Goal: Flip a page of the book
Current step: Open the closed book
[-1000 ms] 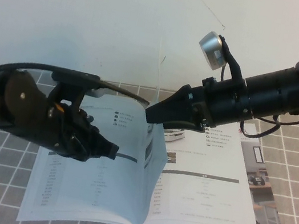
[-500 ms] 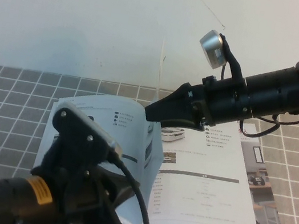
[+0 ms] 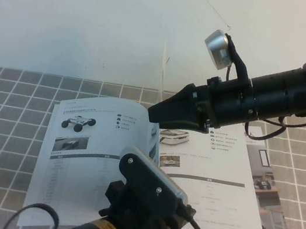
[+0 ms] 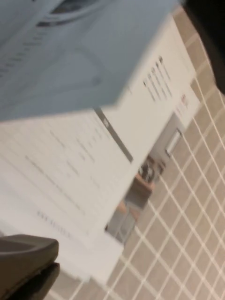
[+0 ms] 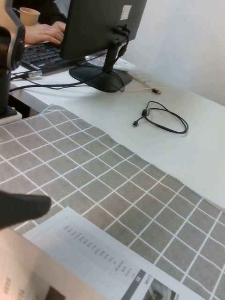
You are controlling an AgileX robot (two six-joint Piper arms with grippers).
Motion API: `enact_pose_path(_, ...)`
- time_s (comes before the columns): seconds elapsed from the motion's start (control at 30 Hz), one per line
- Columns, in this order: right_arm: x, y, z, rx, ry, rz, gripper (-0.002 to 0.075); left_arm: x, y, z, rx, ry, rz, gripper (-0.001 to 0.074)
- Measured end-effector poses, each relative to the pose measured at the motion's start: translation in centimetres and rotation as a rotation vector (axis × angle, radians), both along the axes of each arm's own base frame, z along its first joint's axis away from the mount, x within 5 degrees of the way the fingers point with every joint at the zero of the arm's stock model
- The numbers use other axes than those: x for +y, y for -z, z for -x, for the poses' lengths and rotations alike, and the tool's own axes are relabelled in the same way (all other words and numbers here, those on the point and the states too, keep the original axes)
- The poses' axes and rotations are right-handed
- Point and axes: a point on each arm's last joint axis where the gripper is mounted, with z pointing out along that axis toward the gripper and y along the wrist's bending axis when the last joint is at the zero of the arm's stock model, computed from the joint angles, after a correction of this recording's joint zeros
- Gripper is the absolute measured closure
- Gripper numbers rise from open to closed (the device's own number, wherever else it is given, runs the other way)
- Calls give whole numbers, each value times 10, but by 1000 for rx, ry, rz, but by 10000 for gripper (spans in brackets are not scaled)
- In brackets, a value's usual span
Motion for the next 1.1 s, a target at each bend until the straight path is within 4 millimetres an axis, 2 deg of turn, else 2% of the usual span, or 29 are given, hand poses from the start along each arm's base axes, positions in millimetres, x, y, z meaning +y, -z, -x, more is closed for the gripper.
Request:
enact_pose_path(0.23, 0, 0, 0, 0, 0, -2, 319, -5, 26, -19, -7, -171, 28, 739)
enact_pose_path(0.53, 1, -3, 2, 10, -17, -21, 319, 5, 27, -31, -22, -380, 109, 739)
enact_pose_path(0.83, 4, -34, -4, -75, -70, -72, 327, 12, 30, -33, 21, -473, 108, 739)
enact_pose_path(0.97, 3, -44, -6, -122, -89, -11, 392, 14, 31, -33, 32, -498, 105, 739)
enact_pose_path(1.1, -6, -31, -7, -148, -128, 200, 526, 17, 32, -34, 34, -529, 97, 739)
